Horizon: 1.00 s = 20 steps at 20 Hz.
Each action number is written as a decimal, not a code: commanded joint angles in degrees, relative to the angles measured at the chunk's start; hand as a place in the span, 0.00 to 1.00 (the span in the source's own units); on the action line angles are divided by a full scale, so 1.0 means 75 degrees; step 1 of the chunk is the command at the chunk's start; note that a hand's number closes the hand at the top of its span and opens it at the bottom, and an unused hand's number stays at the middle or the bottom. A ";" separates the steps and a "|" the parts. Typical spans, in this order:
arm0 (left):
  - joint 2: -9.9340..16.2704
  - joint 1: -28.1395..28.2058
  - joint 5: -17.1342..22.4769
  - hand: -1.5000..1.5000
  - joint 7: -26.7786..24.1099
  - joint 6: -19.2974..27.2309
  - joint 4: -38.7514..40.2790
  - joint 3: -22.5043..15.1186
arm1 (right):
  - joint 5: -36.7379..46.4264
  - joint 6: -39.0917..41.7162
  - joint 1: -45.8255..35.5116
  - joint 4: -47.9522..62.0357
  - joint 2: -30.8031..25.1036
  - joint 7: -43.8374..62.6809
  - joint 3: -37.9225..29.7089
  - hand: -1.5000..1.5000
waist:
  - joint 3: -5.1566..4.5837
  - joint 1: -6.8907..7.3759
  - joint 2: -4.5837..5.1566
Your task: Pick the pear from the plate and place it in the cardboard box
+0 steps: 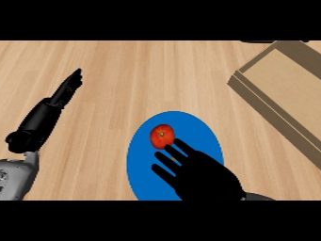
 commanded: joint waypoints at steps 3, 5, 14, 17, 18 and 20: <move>0.0010 0.0178 -0.0139 0.50 -0.0207 -0.0435 0.0010 0.0437 | 0.0479 0.0134 0.0630 -0.0209 0.0057 -0.0347 0.0038 0.00 | -0.0001 -0.0024 -0.0004; -0.0347 -0.0231 -0.0238 0.50 -0.0362 -0.0358 0.0638 0.0325 | 0.0878 -0.0179 0.0020 0.1000 0.0726 -0.0309 0.0120 0.00 | -0.0003 -0.0017 0.0010; -0.0468 0.0479 -0.0514 0.50 0.0159 -0.0585 -0.0616 0.0552 | 0.1734 -0.0653 0.0804 0.1109 0.0365 -0.1097 -0.0201 0.00 | -0.0001 -0.0009 -0.0006; -0.0460 0.0117 -0.0381 0.50 0.0123 -0.0761 -0.0275 0.0720 | 0.1833 -0.1337 0.0552 0.2377 0.0674 -0.1602 -0.0172 0.00 | 0.0000 0.0013 0.0005; -0.0679 0.0600 -0.0646 0.50 -0.0010 -0.0619 -0.0518 0.0549 | 0.1892 -0.1041 0.0483 0.2074 0.0600 -0.1785 -0.0397 0.00 | -0.0001 0.0010 -0.0001; -0.0403 0.0412 -0.0540 0.50 -0.0595 -0.0754 0.0093 0.0901 | 0.1827 -0.1637 0.0663 0.1749 -0.0264 -0.2569 -0.0279 1.00 | -0.0001 -0.0011 0.0006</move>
